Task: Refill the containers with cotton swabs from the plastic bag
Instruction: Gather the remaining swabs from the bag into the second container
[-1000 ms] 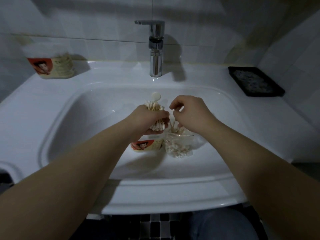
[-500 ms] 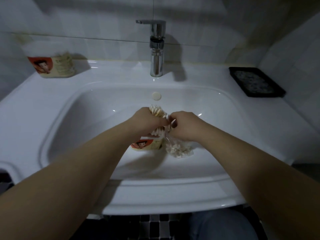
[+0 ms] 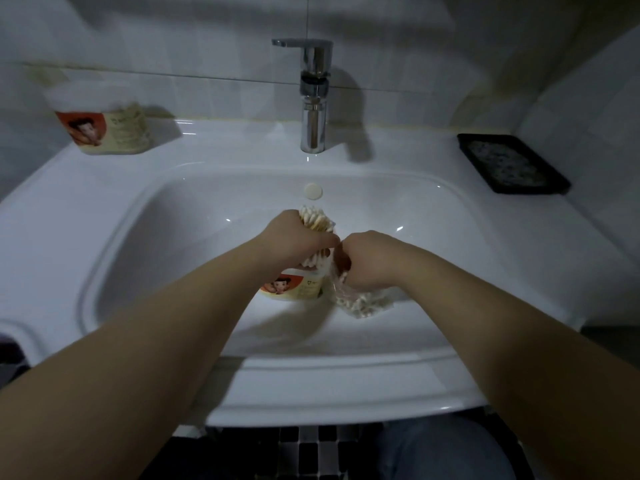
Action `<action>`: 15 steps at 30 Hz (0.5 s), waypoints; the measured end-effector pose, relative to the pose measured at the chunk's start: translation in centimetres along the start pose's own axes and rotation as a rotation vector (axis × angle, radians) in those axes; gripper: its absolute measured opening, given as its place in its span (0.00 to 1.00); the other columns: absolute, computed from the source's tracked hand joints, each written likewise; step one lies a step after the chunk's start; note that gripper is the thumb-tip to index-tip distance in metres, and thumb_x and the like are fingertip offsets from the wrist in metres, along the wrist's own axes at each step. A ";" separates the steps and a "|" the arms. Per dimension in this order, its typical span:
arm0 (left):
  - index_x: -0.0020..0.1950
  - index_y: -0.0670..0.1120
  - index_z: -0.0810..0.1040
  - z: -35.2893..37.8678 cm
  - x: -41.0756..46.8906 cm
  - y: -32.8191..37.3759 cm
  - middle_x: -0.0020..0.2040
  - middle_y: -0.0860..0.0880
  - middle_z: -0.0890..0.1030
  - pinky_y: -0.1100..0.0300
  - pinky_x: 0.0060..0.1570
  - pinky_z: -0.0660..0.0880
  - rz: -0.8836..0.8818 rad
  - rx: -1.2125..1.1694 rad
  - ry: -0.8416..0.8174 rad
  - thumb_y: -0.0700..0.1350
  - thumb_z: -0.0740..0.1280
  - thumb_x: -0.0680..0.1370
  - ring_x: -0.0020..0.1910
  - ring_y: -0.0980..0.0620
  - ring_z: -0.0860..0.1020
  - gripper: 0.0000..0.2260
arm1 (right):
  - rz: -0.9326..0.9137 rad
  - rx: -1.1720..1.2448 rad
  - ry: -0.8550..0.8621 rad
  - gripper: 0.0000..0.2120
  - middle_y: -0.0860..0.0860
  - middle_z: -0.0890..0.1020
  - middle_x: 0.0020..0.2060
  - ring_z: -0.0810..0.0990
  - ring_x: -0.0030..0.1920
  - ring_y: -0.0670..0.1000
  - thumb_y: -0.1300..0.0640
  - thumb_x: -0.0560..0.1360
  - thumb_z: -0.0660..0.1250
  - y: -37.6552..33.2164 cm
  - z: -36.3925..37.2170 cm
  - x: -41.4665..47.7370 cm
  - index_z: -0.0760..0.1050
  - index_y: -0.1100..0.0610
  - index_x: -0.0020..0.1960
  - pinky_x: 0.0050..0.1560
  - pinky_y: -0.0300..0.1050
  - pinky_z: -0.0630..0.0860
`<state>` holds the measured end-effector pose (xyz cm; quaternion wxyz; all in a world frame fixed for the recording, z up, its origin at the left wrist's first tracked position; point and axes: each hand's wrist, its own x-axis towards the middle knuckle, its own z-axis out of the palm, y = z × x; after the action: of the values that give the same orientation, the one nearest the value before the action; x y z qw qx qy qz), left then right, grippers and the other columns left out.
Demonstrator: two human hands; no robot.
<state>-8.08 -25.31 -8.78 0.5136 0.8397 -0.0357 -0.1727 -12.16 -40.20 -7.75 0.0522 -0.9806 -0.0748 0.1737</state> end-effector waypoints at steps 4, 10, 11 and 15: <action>0.50 0.43 0.84 0.1 0.0 0.0 0.47 0.42 0.86 0.46 0.54 0.82 0.012 0.014 0.004 0.48 0.78 0.71 0.47 0.44 0.85 0.13 | 0.005 0.097 0.083 0.14 0.46 0.76 0.33 0.75 0.36 0.48 0.58 0.78 0.64 0.8 0.0 0.1 0.70 0.47 0.35 0.34 0.39 0.68; 0.48 0.41 0.85 -0.1 0.0 0.1 0.43 0.43 0.87 0.52 0.48 0.84 0.045 0.028 -0.014 0.50 0.79 0.71 0.43 0.47 0.85 0.14 | 0.039 0.252 0.195 0.11 0.43 0.77 0.34 0.77 0.40 0.48 0.62 0.74 0.67 1.8 -1.7 -0.6 0.83 0.46 0.44 0.33 0.36 0.67; 0.48 0.41 0.85 -0.1 -0.1 0.2 0.43 0.44 0.87 0.58 0.43 0.82 0.049 0.049 -0.016 0.51 0.79 0.71 0.40 0.50 0.85 0.14 | 0.035 0.261 0.214 0.11 0.43 0.77 0.34 0.77 0.39 0.48 0.61 0.75 0.67 1.8 -1.8 -0.6 0.83 0.46 0.44 0.33 0.36 0.66; 0.51 0.40 0.85 0.2 -0.6 0.4 0.47 0.41 0.86 0.55 0.44 0.80 0.058 0.079 -0.027 0.50 0.81 0.68 0.46 0.46 0.85 0.18 | 0.032 0.277 0.243 0.11 0.44 0.77 0.35 0.77 0.40 0.50 0.63 0.74 0.67 1.8 -1.8 -0.7 0.81 0.48 0.41 0.33 0.35 0.67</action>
<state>-8.62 -25.55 -8.35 0.4843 0.8555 -0.0738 -0.1677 -12.00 -42.21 -6.06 0.1925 -0.9789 -0.0278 0.0635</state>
